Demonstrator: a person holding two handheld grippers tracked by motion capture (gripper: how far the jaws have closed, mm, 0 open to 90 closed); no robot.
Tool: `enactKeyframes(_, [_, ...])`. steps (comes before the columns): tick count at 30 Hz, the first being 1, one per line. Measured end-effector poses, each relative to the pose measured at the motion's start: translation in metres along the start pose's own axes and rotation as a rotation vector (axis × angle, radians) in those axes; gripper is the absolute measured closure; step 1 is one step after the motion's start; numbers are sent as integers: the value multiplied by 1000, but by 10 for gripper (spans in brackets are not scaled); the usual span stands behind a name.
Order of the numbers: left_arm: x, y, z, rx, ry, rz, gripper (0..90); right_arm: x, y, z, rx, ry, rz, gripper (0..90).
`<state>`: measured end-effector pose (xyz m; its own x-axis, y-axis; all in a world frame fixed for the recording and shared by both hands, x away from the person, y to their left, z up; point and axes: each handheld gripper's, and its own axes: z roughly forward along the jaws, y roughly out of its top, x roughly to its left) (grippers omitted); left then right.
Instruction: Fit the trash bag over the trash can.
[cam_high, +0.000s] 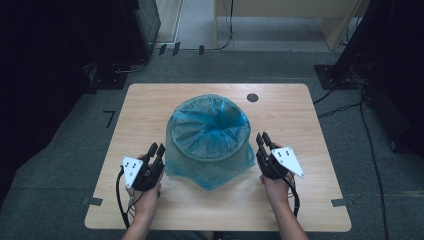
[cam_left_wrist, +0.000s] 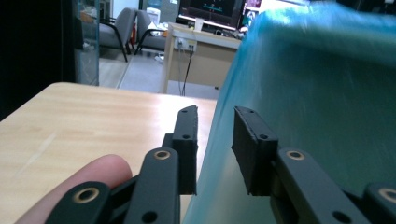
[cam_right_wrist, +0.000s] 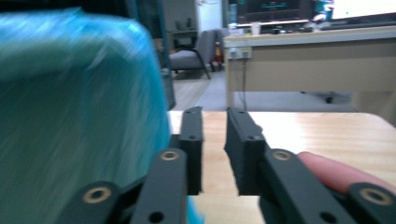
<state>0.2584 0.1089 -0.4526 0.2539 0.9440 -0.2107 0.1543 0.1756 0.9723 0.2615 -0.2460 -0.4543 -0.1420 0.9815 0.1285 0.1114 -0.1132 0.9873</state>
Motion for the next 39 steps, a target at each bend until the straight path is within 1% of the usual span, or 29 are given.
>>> enactKeyframes(1, [-2,5,10,-1,7,-19,731,1,5,7,1,-2,12,833])
enactKeyframes(2, [-3,8,16,10,24,-24,731,2,11,16,-2,3,24,840])
enactKeyframes(3, [-4,11,23,16,53,-31,737,3,14,21,-1,3,28,843])
enactKeyframes(4, [-5,13,30,17,61,-36,760,4,18,28,0,8,36,850])
enactKeyframes(6, [-7,12,45,44,59,-27,773,8,23,40,9,23,46,853])
enactKeyframes(7, [-8,10,49,54,44,-32,797,11,23,46,23,31,30,857])
enactKeyframes(8, [-9,8,54,67,19,-34,818,13,23,50,32,36,22,861])
enactKeyframes(10, [-13,2,61,92,-15,-6,866,18,17,57,65,74,8,869])
enactKeyframes(11, [-17,-1,62,99,-51,4,881,19,15,58,72,85,2,899])
enactKeyframes(12, [-21,-4,62,96,-36,22,900,21,13,58,79,101,6,900])
enactKeyframes(14, [-21,-6,61,92,-51,13,900,21,9,56,79,120,51,900])
enactKeyframes(15, [-21,-8,60,85,-51,17,900,20,7,54,74,144,66,900])
enactKeyframes(16, [-21,-10,58,86,-53,21,900,20,4,52,73,159,62,900])
enactKeyframes(17, [-20,-12,57,87,-57,20,900,21,1,49,77,168,46,900])
enactKeyframes(20, [-21,-24,54,102,-57,21,900,22,-10,42,78,158,39,900])
enactKeyframes(21, [-22,-30,53,97,-57,14,900,22,-13,40,77,151,43,900])
enactKeyframes(22, [-22,-33,52,91,-51,15,900,22,-17,37,76,144,48,900])
enactKeyframes(24, [-23,-36,49,77,-53,8,900,24,-21,33,63,133,37,900])
enactKeyframes(28, [-26,-39,45,63,-53,-4,900,24,-23,27,46,123,49,900])
enactKeyframes(30, [-26,-41,43,60,-51,-8,900,25,-26,25,45,116,47,900])
enactKeyframes(32, [-27,-44,41,62,-48,-2,900,27,-31,22,50,108,44,900])
enactKeyframes(35, [-27,-48,39,68,-44,11,900,28,-37,18,54,99,26,900])
enactKeyframes(36, [-27,-48,38,71,-46,23,900,28,-37,17,53,101,11,900])
enactKeyframes(38, [-26,-46,36,74,-59,34,900,27,-35,13,57,106,-24,900])
enactKeyframes(39, [-25,-44,34,68,-62,48,895,26,-34,12,54,116,-43,900])
